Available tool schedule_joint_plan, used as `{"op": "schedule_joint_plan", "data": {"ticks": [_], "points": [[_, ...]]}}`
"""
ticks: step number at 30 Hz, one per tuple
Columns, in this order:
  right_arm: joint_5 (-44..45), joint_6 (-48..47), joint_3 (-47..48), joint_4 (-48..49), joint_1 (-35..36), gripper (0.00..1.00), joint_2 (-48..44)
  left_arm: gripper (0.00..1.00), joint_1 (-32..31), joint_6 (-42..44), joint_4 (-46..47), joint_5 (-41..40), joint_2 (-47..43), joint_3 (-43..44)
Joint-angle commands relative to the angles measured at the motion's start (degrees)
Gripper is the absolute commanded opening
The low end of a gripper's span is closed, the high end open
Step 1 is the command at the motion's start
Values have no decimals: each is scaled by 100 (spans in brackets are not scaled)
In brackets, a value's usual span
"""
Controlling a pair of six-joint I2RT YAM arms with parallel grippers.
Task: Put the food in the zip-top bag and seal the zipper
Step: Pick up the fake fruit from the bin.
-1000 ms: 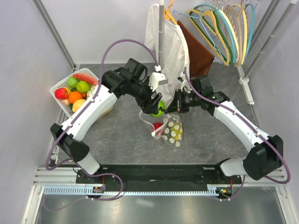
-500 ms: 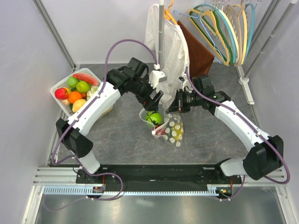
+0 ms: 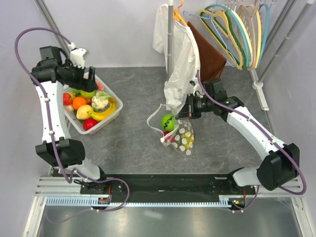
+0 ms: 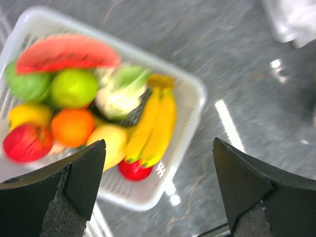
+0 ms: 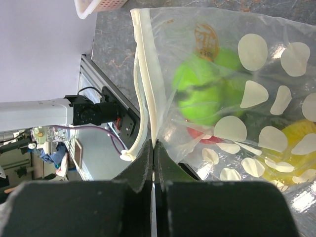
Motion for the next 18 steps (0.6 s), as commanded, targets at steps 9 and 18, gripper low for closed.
{"op": "schedule_joint_plan", "data": {"ticks": [9, 18], "points": [[-167, 51, -51, 209, -21, 0, -111, 87, 1277, 973, -381, -368, 967, 390], [-202, 121, -165, 367, -30, 0, -155, 94, 1198, 498, 694, -2706, 1459, 583]]}}
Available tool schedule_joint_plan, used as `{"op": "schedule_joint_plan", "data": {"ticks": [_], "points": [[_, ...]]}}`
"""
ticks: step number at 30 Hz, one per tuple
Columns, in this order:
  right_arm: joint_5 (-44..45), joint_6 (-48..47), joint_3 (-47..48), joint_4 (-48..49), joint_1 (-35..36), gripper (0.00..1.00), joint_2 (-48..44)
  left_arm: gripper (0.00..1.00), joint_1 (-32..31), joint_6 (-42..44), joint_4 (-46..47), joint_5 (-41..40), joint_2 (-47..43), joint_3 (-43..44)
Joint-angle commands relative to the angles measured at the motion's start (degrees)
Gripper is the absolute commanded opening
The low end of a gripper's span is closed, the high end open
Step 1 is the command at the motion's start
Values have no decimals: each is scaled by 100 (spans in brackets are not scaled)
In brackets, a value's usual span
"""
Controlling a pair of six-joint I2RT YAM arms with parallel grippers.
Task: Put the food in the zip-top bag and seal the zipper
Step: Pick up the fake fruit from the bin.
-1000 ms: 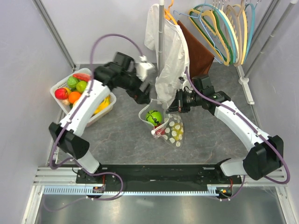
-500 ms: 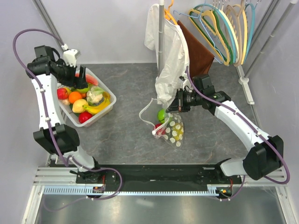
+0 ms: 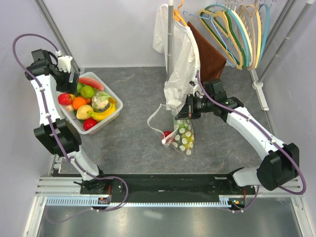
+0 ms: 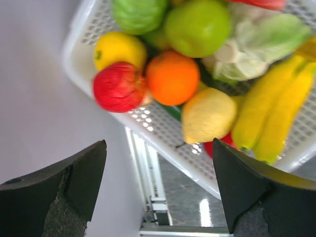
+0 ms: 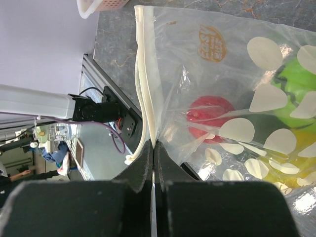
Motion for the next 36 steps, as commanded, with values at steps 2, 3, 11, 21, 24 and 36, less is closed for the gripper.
{"op": "schedule_joint_plan", "data": {"ticks": [2, 3, 11, 21, 24, 36], "points": [[-169, 95, -95, 266, -30, 0, -164, 92, 0, -90, 827, -1689, 439, 407], [-169, 86, -87, 266, -30, 0, -164, 91, 9, -28, 889, -1752, 492, 398], [-169, 139, 1, 275, -30, 0, -225, 86, 18, 165, 855, -1744, 1169, 784], [-134, 121, -52, 223, -30, 0, -357, 89, 44, 298, 837, -1797, 1688, 925], [-143, 112, -25, 222, -30, 0, -349, 90, 44, 236, 802, -1683, 1758, 907], [-143, 68, -42, 161, -48, 0, -401, 92, 62, 60, 688, -1586, 1978, 635]]}}
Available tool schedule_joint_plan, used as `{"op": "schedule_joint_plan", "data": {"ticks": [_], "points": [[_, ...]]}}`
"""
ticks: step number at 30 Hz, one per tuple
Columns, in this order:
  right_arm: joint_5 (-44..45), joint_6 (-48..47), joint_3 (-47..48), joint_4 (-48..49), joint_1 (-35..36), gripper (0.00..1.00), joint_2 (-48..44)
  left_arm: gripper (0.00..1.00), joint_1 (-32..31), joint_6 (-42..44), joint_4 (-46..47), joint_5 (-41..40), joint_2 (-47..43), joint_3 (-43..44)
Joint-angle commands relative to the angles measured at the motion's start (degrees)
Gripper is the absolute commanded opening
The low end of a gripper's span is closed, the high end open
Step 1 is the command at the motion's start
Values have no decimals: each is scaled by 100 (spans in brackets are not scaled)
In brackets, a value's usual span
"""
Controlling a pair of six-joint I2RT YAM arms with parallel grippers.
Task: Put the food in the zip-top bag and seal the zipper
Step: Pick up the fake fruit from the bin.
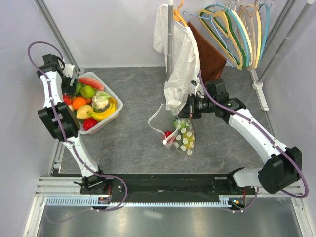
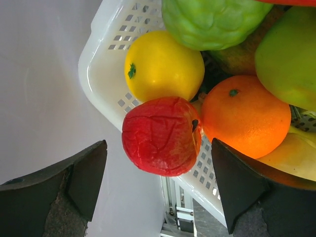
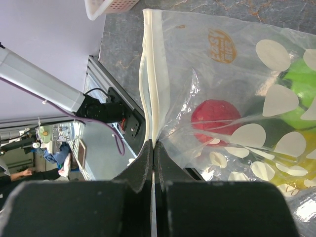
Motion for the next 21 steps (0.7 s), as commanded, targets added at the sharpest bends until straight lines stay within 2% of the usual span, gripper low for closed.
{"op": "schedule_joint_plan", "data": {"ticks": [1, 8, 11, 16, 21], "points": [[-84, -15, 25, 82, -46, 0, -209, 93, 46, -49, -49, 75, 151, -32], [-119, -24, -28, 65, -90, 0, -262, 92, 38, -23, -58, 5, 212, -155], [-128, -24, -28, 56, -90, 0, -288, 88, 55, -49, -58, 22, 213, -172], [-163, -24, -36, 56, -116, 0, -305, 70, 64, -41, -84, 84, 143, -6], [-154, -24, -36, 56, -134, 0, -288, 66, -41, 144, -207, 110, -191, 494]]}}
